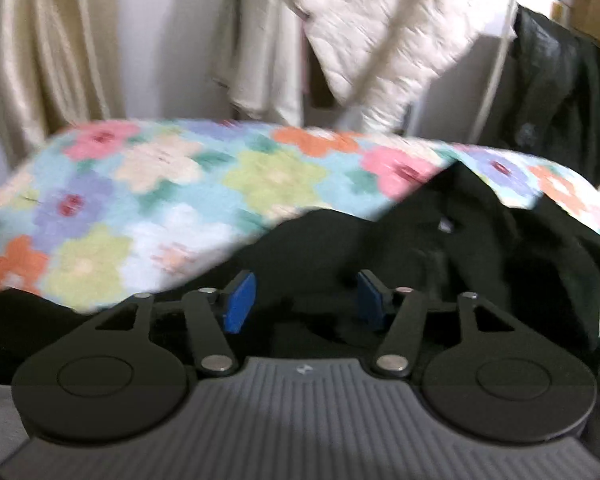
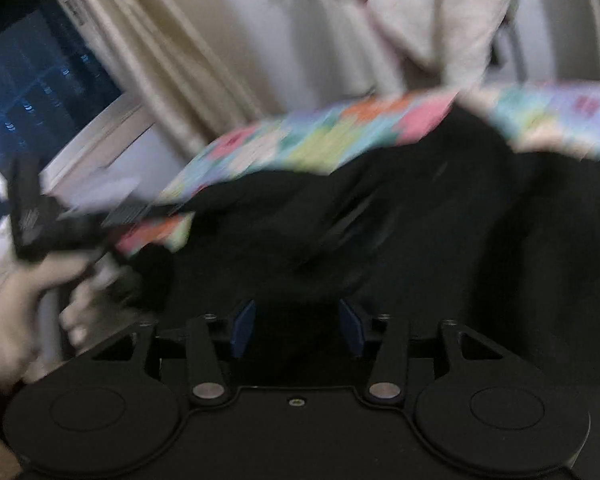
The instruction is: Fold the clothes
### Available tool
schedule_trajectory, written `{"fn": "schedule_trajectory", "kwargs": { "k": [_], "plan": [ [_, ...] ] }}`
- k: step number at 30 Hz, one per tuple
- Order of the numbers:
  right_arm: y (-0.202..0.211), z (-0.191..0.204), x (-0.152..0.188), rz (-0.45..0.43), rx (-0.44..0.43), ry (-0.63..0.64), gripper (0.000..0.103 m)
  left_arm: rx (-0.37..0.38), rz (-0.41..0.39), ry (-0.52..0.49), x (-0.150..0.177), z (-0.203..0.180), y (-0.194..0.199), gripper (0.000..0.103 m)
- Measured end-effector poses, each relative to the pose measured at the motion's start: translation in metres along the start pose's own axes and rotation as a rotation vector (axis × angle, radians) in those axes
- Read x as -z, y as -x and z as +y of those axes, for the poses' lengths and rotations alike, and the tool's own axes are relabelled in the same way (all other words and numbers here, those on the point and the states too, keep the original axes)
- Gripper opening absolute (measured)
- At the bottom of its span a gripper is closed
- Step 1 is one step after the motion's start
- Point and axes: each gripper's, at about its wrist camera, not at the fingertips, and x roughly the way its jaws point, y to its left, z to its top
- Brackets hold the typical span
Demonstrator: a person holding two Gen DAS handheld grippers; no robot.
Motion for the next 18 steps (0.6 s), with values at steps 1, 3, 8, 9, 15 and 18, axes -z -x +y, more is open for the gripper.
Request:
{"fn": "schedule_trajectory", "kwargs": {
  "k": [1, 3, 8, 9, 15, 18],
  "plan": [
    [-0.008, 0.005, 0.005, 0.015, 0.039, -0.007, 0.054, 0.014, 0.014, 0.000, -0.002, -0.009, -0.008, 0.059],
    [-0.018, 0.009, 0.013, 0.034, 0.136, -0.047, 0.055, 0.055, 0.056, 0.006, -0.003, -0.022, -0.029, 0.068],
    [-0.051, -0.018, 0.033, 0.032, 0.095, -0.252, 0.055, 0.060, 0.206, -0.034, 0.001, -0.041, -0.128, 0.050],
    [-0.059, -0.020, 0.034, 0.025, 0.103, -0.224, 0.049, 0.070, 0.220, -0.015, -0.004, -0.036, -0.141, 0.014],
    [-0.046, -0.027, 0.012, -0.116, 0.187, -0.011, 0.001, 0.042, -0.083, 0.126, -0.068, -0.005, -0.114, 0.009],
    [-0.034, -0.048, 0.002, -0.144, 0.317, -0.038, 0.007, 0.059, -0.091, 0.154, -0.081, -0.003, -0.117, 0.016]
  ]
}}
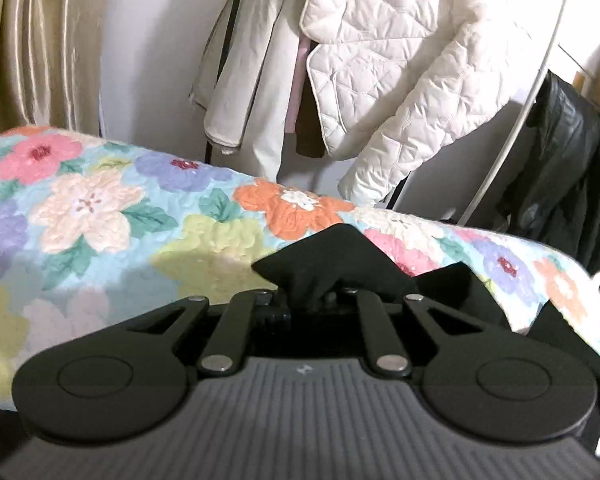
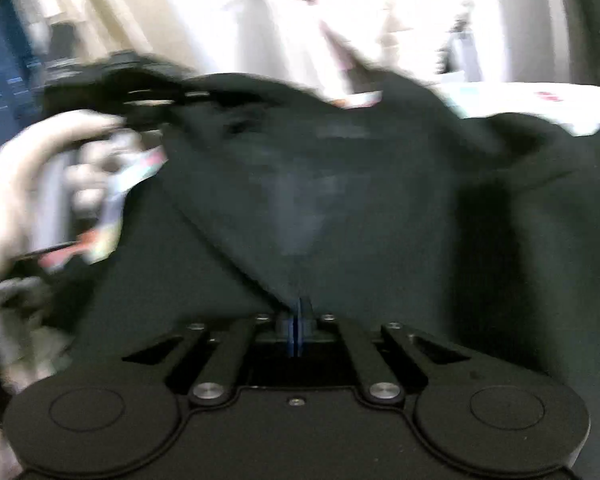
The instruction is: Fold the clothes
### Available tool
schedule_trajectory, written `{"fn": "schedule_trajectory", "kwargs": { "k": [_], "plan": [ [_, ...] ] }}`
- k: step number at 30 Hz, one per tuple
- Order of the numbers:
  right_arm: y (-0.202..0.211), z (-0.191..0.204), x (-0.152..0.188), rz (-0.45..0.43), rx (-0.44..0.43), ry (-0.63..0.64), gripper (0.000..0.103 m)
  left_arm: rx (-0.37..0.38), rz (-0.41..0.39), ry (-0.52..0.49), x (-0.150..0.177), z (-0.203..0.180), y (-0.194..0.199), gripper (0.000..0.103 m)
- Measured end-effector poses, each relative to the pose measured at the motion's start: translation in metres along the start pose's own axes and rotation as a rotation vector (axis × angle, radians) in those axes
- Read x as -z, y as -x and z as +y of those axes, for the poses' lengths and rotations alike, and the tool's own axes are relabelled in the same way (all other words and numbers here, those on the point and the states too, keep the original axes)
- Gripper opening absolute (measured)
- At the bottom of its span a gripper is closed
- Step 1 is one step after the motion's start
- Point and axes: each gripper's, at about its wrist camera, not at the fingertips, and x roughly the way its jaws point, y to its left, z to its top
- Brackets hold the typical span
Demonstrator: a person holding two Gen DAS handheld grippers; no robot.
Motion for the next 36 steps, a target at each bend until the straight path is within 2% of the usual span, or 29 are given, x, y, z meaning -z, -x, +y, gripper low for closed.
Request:
{"fn": "schedule_trajectory", "kwargs": {
  "k": [1, 2, 4, 5, 6, 8, 9, 10, 11, 13, 14, 15, 18, 19, 22, 24, 28, 31, 32, 35, 36],
  "plan": [
    [0.000, -0.004, -0.002, 0.026, 0.056, -0.002, 0.011, -0.010, 0.029, -0.007, 0.002, -0.002, -0.006, 0.025],
    [0.003, -0.006, -0.002, 0.055, 0.096, -0.009, 0.023, -0.021, 0.057, -0.014, 0.005, -0.005, -0.013, 0.033],
    [0.015, -0.009, -0.001, 0.129, 0.146, -0.025, 0.026, -0.081, 0.095, -0.052, 0.019, -0.011, -0.014, 0.052],
    [0.025, -0.009, 0.002, 0.173, 0.160, -0.034, 0.030, -0.118, 0.134, -0.058, 0.028, -0.011, -0.006, 0.056],
    [0.039, -0.008, 0.005, 0.213, 0.168, -0.044, 0.038, -0.156, 0.173, -0.065, 0.037, -0.010, 0.002, 0.061],
    [0.062, -0.006, 0.019, 0.304, 0.185, -0.053, 0.044, -0.218, 0.232, -0.054, 0.061, -0.008, 0.029, 0.064],
    [0.065, -0.009, 0.026, 0.385, 0.199, -0.041, 0.045, -0.221, 0.244, -0.048, 0.076, -0.008, 0.041, 0.071],
    [0.061, -0.010, 0.036, 0.469, 0.208, -0.025, 0.045, -0.224, 0.259, -0.042, 0.091, -0.007, 0.053, 0.073],
    [0.052, -0.012, 0.051, 0.536, 0.210, -0.014, 0.045, -0.245, 0.313, -0.049, 0.109, -0.011, 0.055, 0.073],
    [0.031, -0.021, 0.070, 0.527, 0.224, -0.035, 0.047, -0.318, 0.395, -0.145, 0.145, -0.026, 0.040, 0.077],
    [0.027, -0.019, 0.070, 0.514, 0.220, -0.015, 0.050, -0.363, 0.353, -0.210, 0.158, -0.036, 0.034, 0.081],
    [0.027, -0.016, 0.067, 0.524, 0.210, 0.029, 0.050, -0.396, 0.328, -0.214, 0.160, -0.040, 0.026, 0.084],
    [0.031, -0.022, 0.073, 0.487, 0.126, 0.124, 0.053, -0.385, 0.361, -0.093, 0.145, -0.027, 0.007, 0.092],
    [0.035, -0.028, 0.076, 0.462, 0.083, 0.143, 0.053, -0.376, 0.365, -0.096, 0.144, -0.024, 0.004, 0.095],
    [0.047, -0.045, 0.084, 0.387, 0.015, 0.079, 0.054, -0.379, 0.368, -0.117, 0.144, -0.024, 0.004, 0.096],
    [0.051, -0.044, 0.089, 0.348, 0.022, 0.058, 0.057, -0.408, 0.394, -0.108, 0.140, -0.026, 0.000, 0.098],
    [0.050, -0.032, 0.086, 0.374, 0.059, 0.106, 0.059, -0.476, 0.443, -0.065, 0.134, -0.030, -0.007, 0.103],
    [0.053, -0.034, 0.085, 0.385, 0.024, 0.103, 0.062, -0.467, 0.494, -0.029, 0.128, -0.022, -0.016, 0.103],
    [0.054, -0.034, 0.085, 0.384, 0.001, 0.103, 0.065, -0.454, 0.511, -0.020, 0.125, -0.018, -0.019, 0.103],
    [0.056, -0.042, 0.088, 0.390, -0.141, 0.104, 0.095, -0.397, 0.529, -0.057, 0.120, -0.012, -0.017, 0.103],
    [0.057, -0.041, 0.090, 0.386, -0.148, 0.118, 0.096, -0.377, 0.523, -0.059, 0.120, -0.009, -0.015, 0.103]
  ]
}}
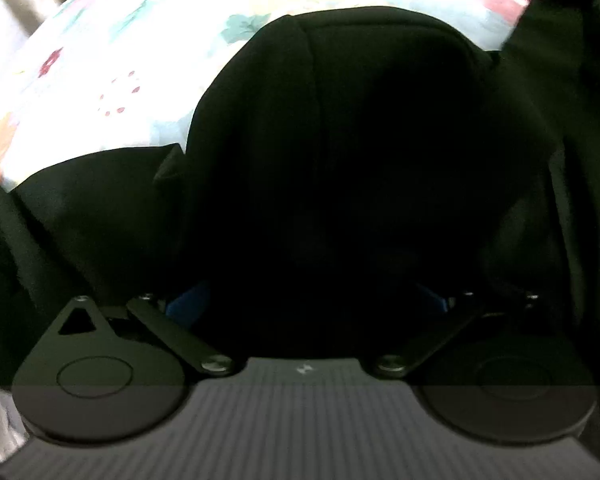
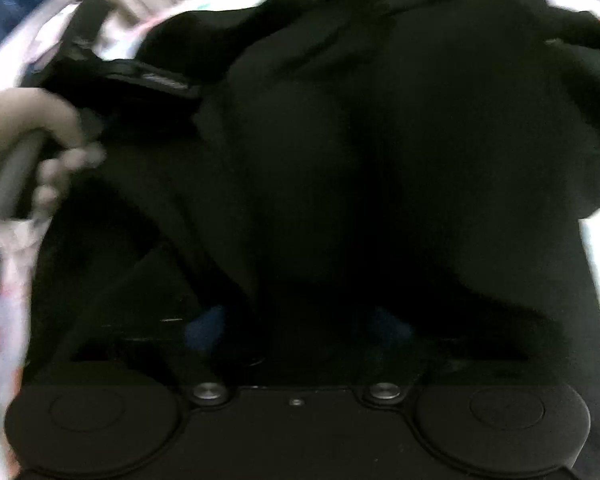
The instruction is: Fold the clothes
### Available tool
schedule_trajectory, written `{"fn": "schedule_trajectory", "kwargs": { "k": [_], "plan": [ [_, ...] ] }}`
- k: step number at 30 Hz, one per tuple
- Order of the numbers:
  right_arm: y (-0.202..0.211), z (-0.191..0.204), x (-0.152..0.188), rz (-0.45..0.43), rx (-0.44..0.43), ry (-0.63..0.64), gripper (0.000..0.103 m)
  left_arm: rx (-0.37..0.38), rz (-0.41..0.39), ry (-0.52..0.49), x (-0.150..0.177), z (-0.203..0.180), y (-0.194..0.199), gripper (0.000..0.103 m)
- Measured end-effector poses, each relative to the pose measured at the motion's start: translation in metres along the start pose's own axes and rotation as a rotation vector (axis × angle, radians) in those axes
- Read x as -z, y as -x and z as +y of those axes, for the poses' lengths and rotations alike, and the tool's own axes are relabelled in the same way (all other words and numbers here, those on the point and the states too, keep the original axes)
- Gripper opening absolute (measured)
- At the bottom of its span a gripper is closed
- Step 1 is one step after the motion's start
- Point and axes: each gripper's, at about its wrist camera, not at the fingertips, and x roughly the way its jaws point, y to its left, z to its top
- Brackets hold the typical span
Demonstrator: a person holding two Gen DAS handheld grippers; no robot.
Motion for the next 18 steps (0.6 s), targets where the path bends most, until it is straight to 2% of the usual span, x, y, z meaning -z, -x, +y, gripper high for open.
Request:
{"fn": "schedule_trajectory", "kwargs": {
  "k": [3, 5, 7, 8, 9, 10, 11, 12, 14, 16, 18],
  "plan": [
    [-0.007, 0.009, -0.006, -0.007, 0.081, 0.023, 0.095, 0.014, 0.001, -0.029, -0.004, 0.002, 0.002, 0.103],
    [-0.014, 0.009, -0.014, -0.014, 0.137, 0.039, 0.093, 0.031, -0.041, -0.036, 0.001, 0.005, 0.006, 0.103],
    [-0.005, 0.010, -0.019, -0.063, 0.198, 0.032, 0.069, 0.028, -0.103, -0.067, 0.007, 0.004, 0.013, 0.102],
    [0.003, 0.007, -0.022, -0.103, 0.215, -0.008, 0.039, 0.032, -0.157, -0.114, 0.012, 0.003, 0.020, 0.099],
    [0.011, 0.005, -0.023, -0.152, 0.205, -0.051, 0.015, 0.050, -0.223, -0.175, 0.017, 0.003, 0.030, 0.078],
    [0.018, 0.003, -0.024, -0.203, 0.192, -0.095, 0.010, 0.097, -0.263, -0.227, 0.022, 0.003, 0.040, 0.046],
    [0.023, 0.003, -0.022, -0.256, 0.221, -0.116, 0.006, 0.160, -0.294, -0.285, 0.022, 0.006, 0.053, 0.036],
    [0.023, 0.005, -0.021, -0.286, 0.244, -0.126, 0.004, 0.208, -0.341, -0.287, 0.016, 0.017, 0.061, 0.027],
    [0.022, 0.009, -0.016, -0.332, 0.257, -0.182, 0.004, 0.304, -0.432, -0.289, 0.003, 0.037, 0.076, 0.026],
    [0.024, 0.026, -0.022, -0.409, 0.227, -0.194, 0.004, 0.418, -0.436, -0.250, -0.018, 0.054, 0.078, 0.016],
    [0.027, 0.047, -0.031, -0.463, 0.227, -0.183, 0.004, 0.502, -0.431, -0.235, -0.037, 0.064, 0.070, 0.013]
  ]
}}
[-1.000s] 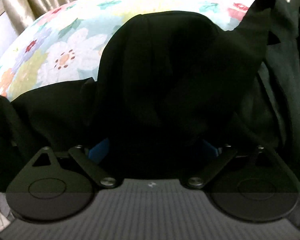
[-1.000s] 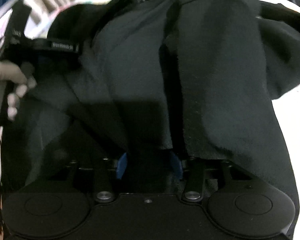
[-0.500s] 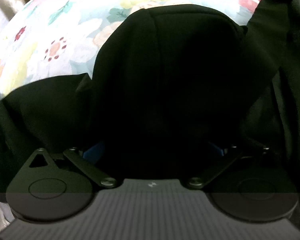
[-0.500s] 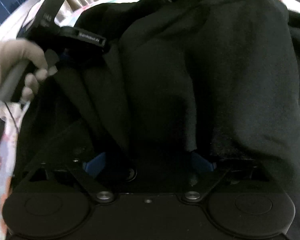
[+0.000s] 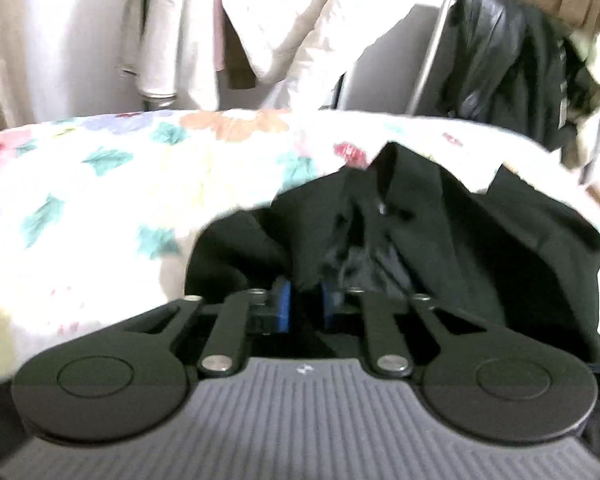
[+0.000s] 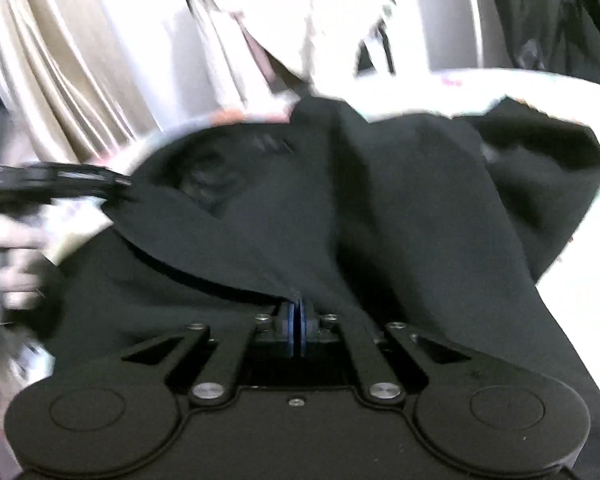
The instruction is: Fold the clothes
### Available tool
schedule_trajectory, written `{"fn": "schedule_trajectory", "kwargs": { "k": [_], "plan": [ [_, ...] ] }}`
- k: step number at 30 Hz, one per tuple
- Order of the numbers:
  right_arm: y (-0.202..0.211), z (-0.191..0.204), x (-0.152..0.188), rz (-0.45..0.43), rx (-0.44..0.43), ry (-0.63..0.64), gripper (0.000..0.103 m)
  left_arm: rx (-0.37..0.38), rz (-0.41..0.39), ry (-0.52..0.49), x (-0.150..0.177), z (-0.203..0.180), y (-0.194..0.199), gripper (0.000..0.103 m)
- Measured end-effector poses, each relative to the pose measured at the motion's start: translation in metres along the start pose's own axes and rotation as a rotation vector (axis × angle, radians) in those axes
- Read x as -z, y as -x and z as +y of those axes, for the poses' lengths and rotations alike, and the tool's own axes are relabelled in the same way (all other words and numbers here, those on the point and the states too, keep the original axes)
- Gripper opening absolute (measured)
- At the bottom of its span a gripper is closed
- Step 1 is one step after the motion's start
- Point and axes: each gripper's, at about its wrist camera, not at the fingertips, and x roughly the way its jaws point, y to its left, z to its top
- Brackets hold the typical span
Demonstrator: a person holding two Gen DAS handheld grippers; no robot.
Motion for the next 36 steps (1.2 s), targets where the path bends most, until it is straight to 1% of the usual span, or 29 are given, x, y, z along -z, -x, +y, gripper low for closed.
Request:
{"fn": "schedule_trajectory", "kwargs": {
  "k": [1, 3, 4, 5, 6, 7, 8, 9, 10, 11, 12, 13, 14, 15, 16, 17, 18, 19, 21, 23, 26, 27, 29, 30, 32, 34, 35, 36],
  "plan": [
    [-0.008, 0.012, -0.008, -0.009, 0.011, 0.011, 0.004, 0.026, -0.002, 0.016, -0.003, 0.009, -0.004, 0.012],
    [-0.014, 0.020, -0.020, -0.018, 0.036, 0.017, 0.003, 0.065, -0.006, 0.066, -0.016, 0.022, -0.013, 0.012],
    [-0.020, 0.021, -0.024, -0.016, 0.041, 0.008, 0.003, 0.070, -0.015, 0.096, -0.016, 0.029, -0.015, 0.012],
    [-0.026, 0.015, -0.032, -0.018, 0.065, -0.002, 0.005, 0.062, -0.049, 0.116, -0.019, 0.030, -0.018, 0.012],
    [-0.032, 0.008, -0.039, -0.020, 0.090, -0.013, 0.014, 0.052, -0.083, 0.137, -0.023, 0.031, -0.021, 0.012],
    [-0.043, 0.003, -0.045, -0.011, 0.110, -0.023, 0.019, 0.020, -0.113, 0.156, -0.024, 0.030, -0.024, 0.013],
    [-0.054, -0.002, -0.050, -0.001, 0.129, -0.033, 0.032, -0.012, -0.143, 0.174, -0.026, 0.029, -0.028, 0.015],
    [-0.057, -0.004, -0.050, 0.009, 0.188, -0.032, 0.037, -0.045, -0.165, 0.176, -0.027, 0.021, -0.034, 0.016],
    [-0.053, 0.000, -0.047, 0.012, 0.214, -0.015, 0.037, -0.078, -0.176, 0.161, -0.031, 0.017, -0.044, 0.019],
    [-0.048, 0.005, -0.044, 0.016, 0.237, 0.003, 0.037, -0.092, -0.157, 0.132, -0.037, 0.017, -0.055, 0.023],
    [-0.039, 0.006, -0.042, 0.010, 0.246, 0.009, 0.038, -0.089, -0.125, 0.122, -0.044, 0.016, -0.061, 0.035],
    [-0.027, 0.007, -0.041, 0.007, 0.260, 0.001, 0.038, -0.067, -0.108, 0.123, -0.046, 0.018, -0.053, 0.040],
    [-0.009, 0.010, -0.038, -0.003, 0.286, -0.005, 0.044, -0.044, -0.093, 0.122, -0.048, 0.019, -0.045, 0.040],
    [0.006, 0.012, -0.036, -0.011, 0.305, -0.001, 0.052, -0.014, -0.125, 0.101, -0.045, 0.018, -0.034, 0.041],
    [0.022, 0.015, -0.032, -0.016, 0.316, 0.004, 0.055, 0.002, -0.151, 0.074, -0.044, 0.016, -0.024, 0.050],
    [0.035, 0.018, -0.026, -0.012, 0.305, 0.009, 0.056, -0.001, -0.172, 0.041, -0.040, 0.017, -0.013, 0.059],
    [0.048, 0.020, -0.020, -0.006, 0.293, 0.013, 0.056, -0.022, -0.179, 0.008, -0.034, 0.020, -0.002, 0.072],
    [0.057, 0.022, -0.011, 0.010, 0.272, 0.020, 0.057, -0.054, -0.179, -0.019, -0.027, 0.025, 0.008, 0.074],
    [0.070, 0.028, 0.010, 0.050, 0.260, 0.040, 0.061, -0.142, -0.144, -0.044, -0.009, 0.038, 0.028, 0.075],
    [0.084, 0.029, 0.035, 0.079, 0.275, 0.038, 0.061, -0.200, -0.098, -0.056, 0.010, 0.053, 0.045, 0.076],
    [0.099, 0.014, 0.062, 0.074, 0.314, 0.008, 0.061, -0.248, -0.024, -0.120, 0.041, 0.063, 0.058, 0.078],
    [0.104, 0.002, 0.069, 0.083, 0.335, -0.032, 0.061, -0.263, -0.001, -0.141, 0.051, 0.064, 0.060, 0.079],
    [0.114, -0.016, 0.074, 0.085, 0.373, -0.085, 0.061, -0.258, 0.056, -0.179, 0.071, 0.065, 0.058, 0.079],
    [0.123, -0.022, 0.074, 0.074, 0.382, -0.097, 0.061, -0.262, 0.078, -0.203, 0.080, 0.063, 0.057, 0.079],
    [0.143, -0.028, 0.074, 0.044, 0.386, -0.120, 0.061, -0.283, 0.111, -0.286, 0.097, 0.054, 0.055, 0.079],
    [0.161, -0.028, 0.075, 0.022, 0.396, -0.164, 0.061, -0.310, 0.123, -0.341, 0.110, 0.046, 0.061, 0.078],
    [0.169, -0.027, 0.077, 0.014, 0.394, -0.188, 0.061, -0.320, 0.100, -0.348, 0.116, 0.044, 0.071, 0.078],
    [0.178, -0.026, 0.080, 0.012, 0.391, -0.218, 0.061, -0.322, 0.084, -0.331, 0.120, 0.045, 0.081, 0.079]
  ]
}}
